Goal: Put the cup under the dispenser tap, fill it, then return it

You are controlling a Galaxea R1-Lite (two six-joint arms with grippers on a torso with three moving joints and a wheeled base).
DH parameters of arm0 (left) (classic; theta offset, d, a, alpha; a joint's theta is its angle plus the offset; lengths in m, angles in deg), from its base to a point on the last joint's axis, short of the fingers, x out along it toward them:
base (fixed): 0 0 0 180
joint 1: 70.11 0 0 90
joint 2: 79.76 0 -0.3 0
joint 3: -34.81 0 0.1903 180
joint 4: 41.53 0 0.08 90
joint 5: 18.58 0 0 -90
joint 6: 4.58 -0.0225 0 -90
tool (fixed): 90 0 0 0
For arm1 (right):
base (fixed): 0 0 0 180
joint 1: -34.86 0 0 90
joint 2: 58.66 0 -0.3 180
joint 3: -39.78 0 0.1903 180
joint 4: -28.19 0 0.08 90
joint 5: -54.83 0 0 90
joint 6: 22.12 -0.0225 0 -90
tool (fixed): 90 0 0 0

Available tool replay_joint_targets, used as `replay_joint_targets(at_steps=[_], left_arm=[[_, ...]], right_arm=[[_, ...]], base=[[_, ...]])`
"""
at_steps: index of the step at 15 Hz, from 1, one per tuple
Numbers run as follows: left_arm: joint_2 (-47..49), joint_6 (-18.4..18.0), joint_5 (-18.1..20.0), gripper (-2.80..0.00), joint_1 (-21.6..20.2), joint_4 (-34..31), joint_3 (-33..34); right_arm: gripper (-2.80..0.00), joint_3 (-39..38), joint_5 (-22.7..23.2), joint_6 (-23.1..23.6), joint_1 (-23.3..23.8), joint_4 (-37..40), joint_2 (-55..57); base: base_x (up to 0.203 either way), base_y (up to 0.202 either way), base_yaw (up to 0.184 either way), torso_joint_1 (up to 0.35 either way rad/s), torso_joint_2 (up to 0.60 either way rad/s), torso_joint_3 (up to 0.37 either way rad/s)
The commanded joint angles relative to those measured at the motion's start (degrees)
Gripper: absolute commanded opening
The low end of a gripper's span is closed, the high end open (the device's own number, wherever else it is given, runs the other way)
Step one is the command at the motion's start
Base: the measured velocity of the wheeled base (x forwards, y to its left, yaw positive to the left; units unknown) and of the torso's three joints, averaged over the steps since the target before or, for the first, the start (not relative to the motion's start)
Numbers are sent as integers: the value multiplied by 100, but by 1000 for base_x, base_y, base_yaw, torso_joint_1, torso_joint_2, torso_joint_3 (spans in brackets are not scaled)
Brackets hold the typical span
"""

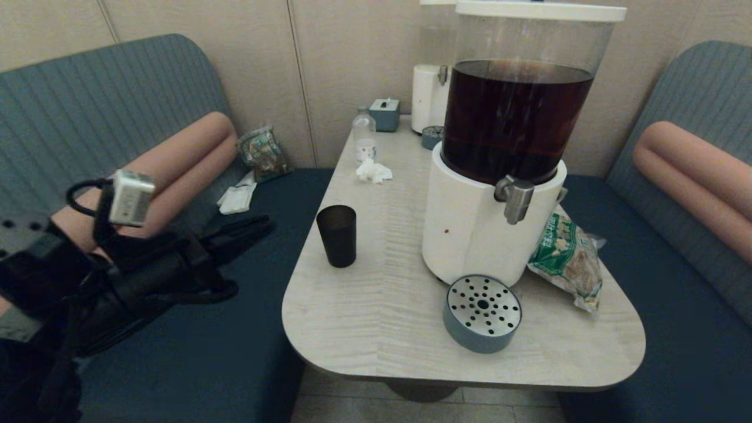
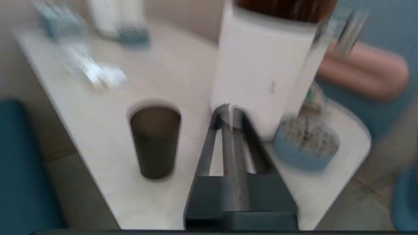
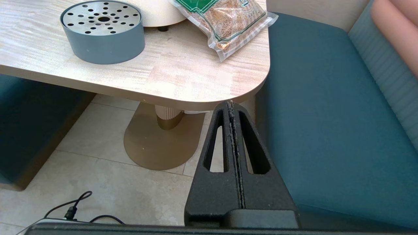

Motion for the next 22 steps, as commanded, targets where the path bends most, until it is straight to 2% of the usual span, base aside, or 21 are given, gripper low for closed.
replay_joint_targets(at_steps=[1, 3, 5, 7, 9, 10, 12, 14, 18, 21, 22], left_arm=[[-1537, 417, -269, -280, -105, 38, 350], [-2740, 1225, -562, -280, -309, 25, 531], [-4011, 2172, -732, -280, -691, -339, 558], [-5236, 2922, -851, -280, -920, -1362, 358], [-6235, 3615, -1035, -280, -1062, -2850, -28], [-6539, 3892, -1169, -280, -1106, -3372, -173], [-6940, 4576, -1460, -280, -1056, -3751, -353], [-7273, 4757, -1685, -280, -901, -3903, -352], [-8129, 4733, -1761, -280, -706, -4728, -343], [-9124, 4418, -1763, -280, -530, -5523, -187], [-9372, 4102, -1799, -280, -509, -5812, -12]], right_arm=[[-280, 0, 4, 5, 0, 0, 6], [-280, 0, 4, 5, 0, 0, 6], [-280, 0, 4, 5, 0, 0, 6], [-280, 0, 4, 5, 0, 0, 6], [-280, 0, 4, 5, 0, 0, 6], [-280, 0, 4, 5, 0, 0, 6], [-280, -1, 4, 5, 0, 0, 6], [-280, 0, 4, 5, 0, 0, 6], [-280, 0, 4, 5, 0, 0, 6], [-280, 0, 4, 5, 0, 0, 6], [-280, 0, 4, 5, 0, 0, 6]], base=[[0, 0, 0, 0, 0, 0], [0, 0, 0, 0, 0, 0], [0, 0, 0, 0, 0, 0], [0, 0, 0, 0, 0, 0], [0, 0, 0, 0, 0, 0], [0, 0, 0, 0, 0, 0], [0, 0, 0, 0, 0, 0], [0, 0, 0, 0, 0, 0], [0, 0, 0, 0, 0, 0], [0, 0, 0, 0, 0, 0], [0, 0, 0, 0, 0, 0]])
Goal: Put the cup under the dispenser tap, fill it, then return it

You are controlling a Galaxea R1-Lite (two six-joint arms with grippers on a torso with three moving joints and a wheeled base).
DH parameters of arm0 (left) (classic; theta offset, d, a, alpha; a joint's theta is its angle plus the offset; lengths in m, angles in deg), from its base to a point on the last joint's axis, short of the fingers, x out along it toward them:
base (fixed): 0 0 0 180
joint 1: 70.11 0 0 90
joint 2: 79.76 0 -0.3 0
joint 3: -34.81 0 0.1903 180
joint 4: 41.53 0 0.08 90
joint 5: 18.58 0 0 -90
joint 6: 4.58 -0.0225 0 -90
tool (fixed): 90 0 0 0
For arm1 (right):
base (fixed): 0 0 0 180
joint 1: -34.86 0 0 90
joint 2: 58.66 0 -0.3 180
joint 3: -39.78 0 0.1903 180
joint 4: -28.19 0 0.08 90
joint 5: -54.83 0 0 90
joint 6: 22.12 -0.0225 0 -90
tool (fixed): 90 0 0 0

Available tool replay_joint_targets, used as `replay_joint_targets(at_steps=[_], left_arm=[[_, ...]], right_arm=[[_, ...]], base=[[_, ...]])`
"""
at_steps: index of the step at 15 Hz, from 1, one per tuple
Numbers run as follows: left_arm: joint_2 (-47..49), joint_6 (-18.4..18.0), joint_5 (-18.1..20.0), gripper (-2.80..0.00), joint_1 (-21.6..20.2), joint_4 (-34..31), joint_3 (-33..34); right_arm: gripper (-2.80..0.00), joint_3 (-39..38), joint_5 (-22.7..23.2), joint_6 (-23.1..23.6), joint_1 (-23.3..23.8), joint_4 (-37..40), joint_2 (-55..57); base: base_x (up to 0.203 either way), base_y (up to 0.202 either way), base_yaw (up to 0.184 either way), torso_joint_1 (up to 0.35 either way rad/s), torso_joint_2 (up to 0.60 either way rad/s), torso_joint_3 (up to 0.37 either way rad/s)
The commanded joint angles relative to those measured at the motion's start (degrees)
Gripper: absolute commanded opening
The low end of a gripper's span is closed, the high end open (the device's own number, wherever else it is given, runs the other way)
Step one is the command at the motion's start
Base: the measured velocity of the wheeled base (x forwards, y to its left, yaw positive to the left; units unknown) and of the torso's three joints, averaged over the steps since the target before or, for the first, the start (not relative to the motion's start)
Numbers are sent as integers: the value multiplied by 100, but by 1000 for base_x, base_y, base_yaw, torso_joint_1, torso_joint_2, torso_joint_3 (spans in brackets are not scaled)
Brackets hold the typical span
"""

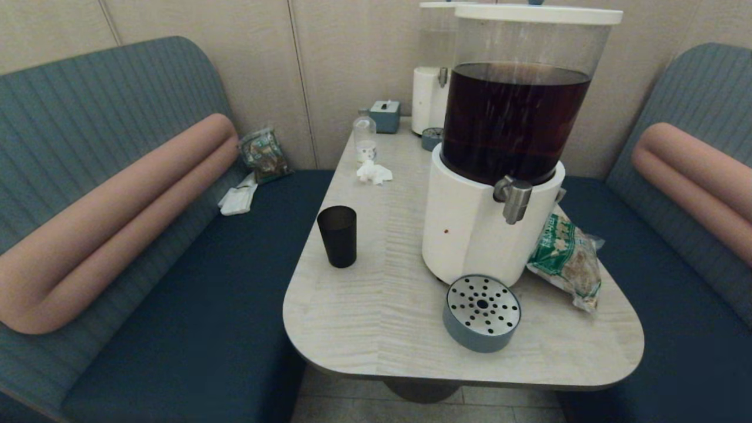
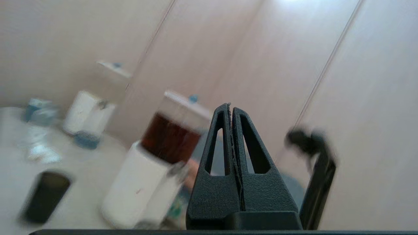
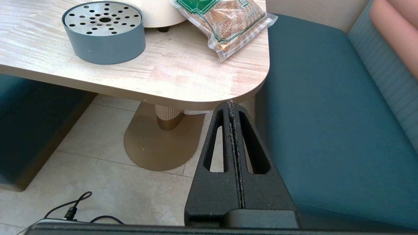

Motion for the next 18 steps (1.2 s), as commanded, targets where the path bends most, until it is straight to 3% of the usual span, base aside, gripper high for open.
replay_joint_targets(at_steps=[1, 3, 4, 6, 9, 11, 18], left_arm=[[-764, -1035, -120, -280, 56, -438, 413], [-768, -2778, -343, -280, 67, -749, 1101], [-769, -3447, -513, -280, 70, -888, 1547], [-771, -4370, -842, -280, 73, -1181, 2297], [-772, -4967, -1761, -280, 74, -2532, 2379], [-772, -5036, -2318, -280, 74, -3257, 2367], [-772, -5042, -2315, -280, 74, -3187, 2382]], right_arm=[[-280, 0, 4, 5, 0, 0, 6], [-280, 0, 4, 5, 0, 0, 6], [-280, 0, 4, 5, 0, 0, 6], [-280, 0, 4, 5, 0, 0, 6], [-280, 0, 4, 5, 0, 0, 6], [-280, 0, 4, 5, 0, 0, 6], [-280, 0, 4, 5, 0, 0, 6]], base=[[0, 0, 0, 0, 0, 0], [0, 0, 0, 0, 0, 0], [0, 0, 0, 0, 0, 0], [0, 0, 0, 0, 0, 0], [0, 0, 0, 0, 0, 0], [0, 0, 0, 0, 0, 0], [0, 0, 0, 0, 0, 0]])
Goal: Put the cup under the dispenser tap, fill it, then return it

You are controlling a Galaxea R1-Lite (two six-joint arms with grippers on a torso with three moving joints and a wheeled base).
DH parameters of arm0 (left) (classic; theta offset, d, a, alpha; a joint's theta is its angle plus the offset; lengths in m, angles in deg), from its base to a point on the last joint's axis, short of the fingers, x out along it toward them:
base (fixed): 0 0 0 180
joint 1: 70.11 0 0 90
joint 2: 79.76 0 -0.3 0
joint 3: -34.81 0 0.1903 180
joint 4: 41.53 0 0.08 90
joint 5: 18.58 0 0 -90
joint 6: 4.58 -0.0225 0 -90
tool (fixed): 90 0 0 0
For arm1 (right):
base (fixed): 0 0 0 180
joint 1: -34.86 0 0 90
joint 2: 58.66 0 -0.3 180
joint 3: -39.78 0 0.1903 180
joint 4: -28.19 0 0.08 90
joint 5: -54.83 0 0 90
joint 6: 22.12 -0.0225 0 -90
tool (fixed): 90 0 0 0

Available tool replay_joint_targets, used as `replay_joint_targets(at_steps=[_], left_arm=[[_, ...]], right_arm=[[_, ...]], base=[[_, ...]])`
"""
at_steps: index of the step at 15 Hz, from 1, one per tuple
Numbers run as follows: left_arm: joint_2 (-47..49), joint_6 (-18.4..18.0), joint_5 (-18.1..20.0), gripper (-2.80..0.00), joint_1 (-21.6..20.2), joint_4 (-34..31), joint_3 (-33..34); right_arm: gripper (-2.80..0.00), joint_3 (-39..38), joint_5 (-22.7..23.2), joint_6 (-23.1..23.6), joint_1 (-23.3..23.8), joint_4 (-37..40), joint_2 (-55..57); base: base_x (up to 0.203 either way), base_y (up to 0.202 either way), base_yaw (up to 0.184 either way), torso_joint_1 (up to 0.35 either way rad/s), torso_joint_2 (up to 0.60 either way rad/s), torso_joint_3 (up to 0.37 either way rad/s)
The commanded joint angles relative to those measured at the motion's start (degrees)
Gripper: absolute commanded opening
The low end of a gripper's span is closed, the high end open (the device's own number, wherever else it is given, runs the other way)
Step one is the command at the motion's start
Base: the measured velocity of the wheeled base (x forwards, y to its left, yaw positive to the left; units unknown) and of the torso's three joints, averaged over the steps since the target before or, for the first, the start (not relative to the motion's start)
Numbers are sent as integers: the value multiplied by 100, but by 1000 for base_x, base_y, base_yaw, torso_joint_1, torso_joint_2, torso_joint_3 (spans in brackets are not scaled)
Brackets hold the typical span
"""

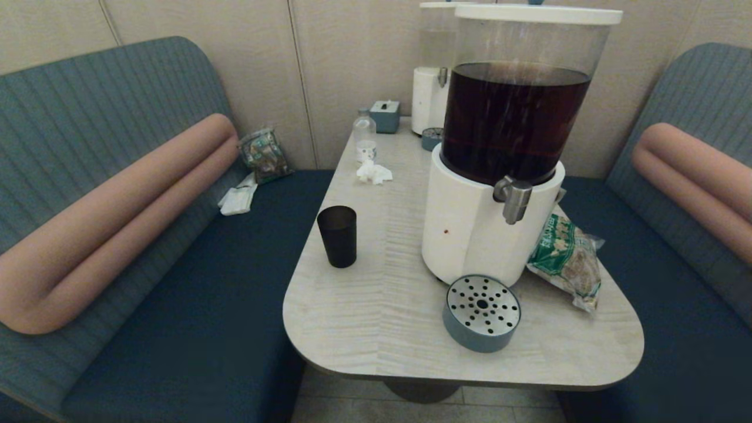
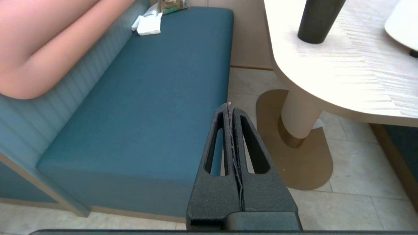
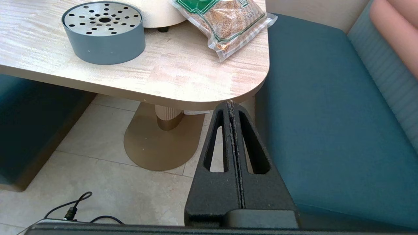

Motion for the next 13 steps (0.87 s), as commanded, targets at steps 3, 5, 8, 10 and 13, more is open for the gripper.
replay_joint_targets(at_steps=[3, 5, 8, 10, 13], left_arm=[[14, 181, 7, -280, -2, 17, 2], [14, 181, 7, -280, -2, 9, 2], [14, 181, 10, -280, -2, 11, 2], [14, 181, 7, -280, -2, 17, 2], [14, 181, 7, -280, -2, 8, 2]], right_arm=[[-280, 0, 4, 5, 0, 0, 6], [-280, -4, 4, 5, 0, 0, 6], [-280, 0, -41, -5, 0, -8, 15], [-280, 0, -84, -39, 0, 0, 6], [-280, 0, -75, -39, 0, 0, 6]], base=[[0, 0, 0, 0, 0, 0], [0, 0, 0, 0, 0, 0], [0, 0, 0, 0, 0, 0], [0, 0, 0, 0, 0, 0], [0, 0, 0, 0, 0, 0]])
